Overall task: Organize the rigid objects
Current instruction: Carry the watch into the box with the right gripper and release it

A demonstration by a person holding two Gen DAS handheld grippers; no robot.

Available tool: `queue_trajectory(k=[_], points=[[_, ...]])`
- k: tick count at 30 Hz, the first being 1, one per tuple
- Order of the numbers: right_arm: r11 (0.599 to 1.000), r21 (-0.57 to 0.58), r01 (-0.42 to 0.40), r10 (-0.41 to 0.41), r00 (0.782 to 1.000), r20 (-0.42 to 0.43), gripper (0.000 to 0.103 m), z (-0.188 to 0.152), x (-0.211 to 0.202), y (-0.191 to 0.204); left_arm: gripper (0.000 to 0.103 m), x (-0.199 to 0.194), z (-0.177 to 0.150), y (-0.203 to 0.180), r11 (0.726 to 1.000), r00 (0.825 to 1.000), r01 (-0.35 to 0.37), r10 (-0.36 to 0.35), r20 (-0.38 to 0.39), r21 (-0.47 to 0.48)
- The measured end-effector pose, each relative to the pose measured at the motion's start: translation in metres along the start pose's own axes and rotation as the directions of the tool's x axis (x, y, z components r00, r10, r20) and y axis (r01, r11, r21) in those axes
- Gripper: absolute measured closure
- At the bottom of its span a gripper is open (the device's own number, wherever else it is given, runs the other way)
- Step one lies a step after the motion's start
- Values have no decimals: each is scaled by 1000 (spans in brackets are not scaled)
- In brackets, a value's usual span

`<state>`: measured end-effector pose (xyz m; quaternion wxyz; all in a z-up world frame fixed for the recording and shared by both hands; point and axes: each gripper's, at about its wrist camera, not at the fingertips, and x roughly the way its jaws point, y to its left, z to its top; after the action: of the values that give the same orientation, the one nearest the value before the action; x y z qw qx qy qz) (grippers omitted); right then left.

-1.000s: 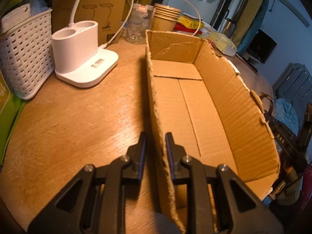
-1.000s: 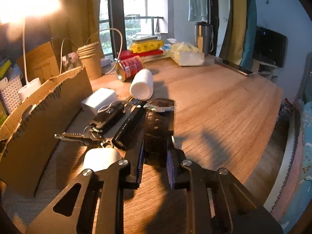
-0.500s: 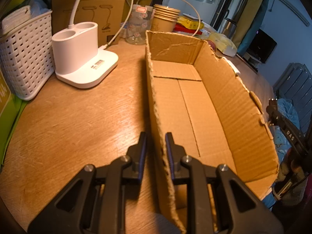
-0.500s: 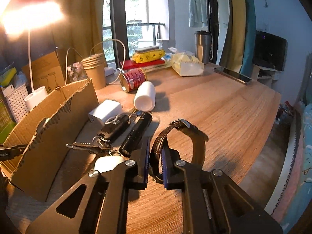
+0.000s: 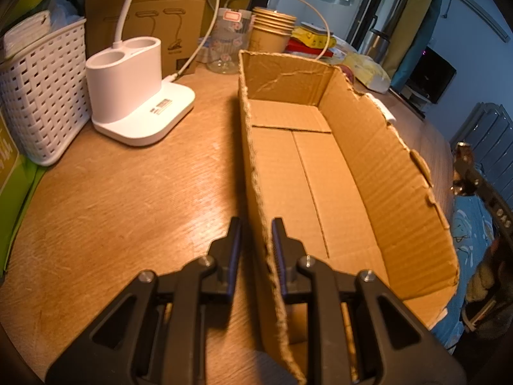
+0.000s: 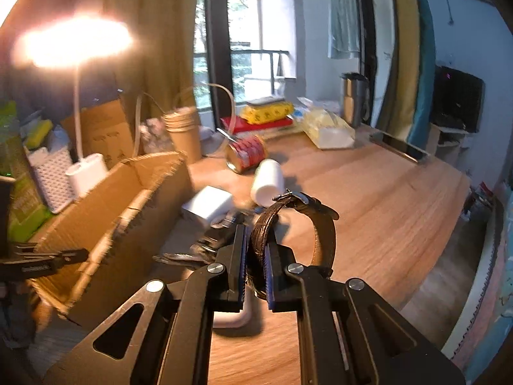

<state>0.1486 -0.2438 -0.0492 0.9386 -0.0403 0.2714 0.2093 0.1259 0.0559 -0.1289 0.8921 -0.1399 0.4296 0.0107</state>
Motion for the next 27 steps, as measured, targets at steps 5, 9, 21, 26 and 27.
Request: queue_trajectory(k=[5, 9, 21, 26, 27], points=[[996, -46, -76, 77, 997, 23, 93, 11, -13, 27, 84, 1, 0, -1, 1000, 1000, -1, 1, -2, 1], [983, -99, -153, 158, 987, 42, 93, 19, -24, 56, 84, 2, 2, 0, 1000, 1000, -1, 1, -4, -1], [903, -183, -390, 397, 918, 0, 93, 22, -28, 127, 84, 2, 2, 0, 1000, 1000, -2, 2, -3, 0], [886, -179, -428, 425, 903, -58, 93, 10, -16, 142, 84, 2, 2, 0, 1000, 1000, -1, 1, -4, 0], [885, -174, -431, 426, 902, -67, 93, 7, -12, 143, 84, 2, 2, -1, 1000, 1000, -1, 1, -4, 0]])
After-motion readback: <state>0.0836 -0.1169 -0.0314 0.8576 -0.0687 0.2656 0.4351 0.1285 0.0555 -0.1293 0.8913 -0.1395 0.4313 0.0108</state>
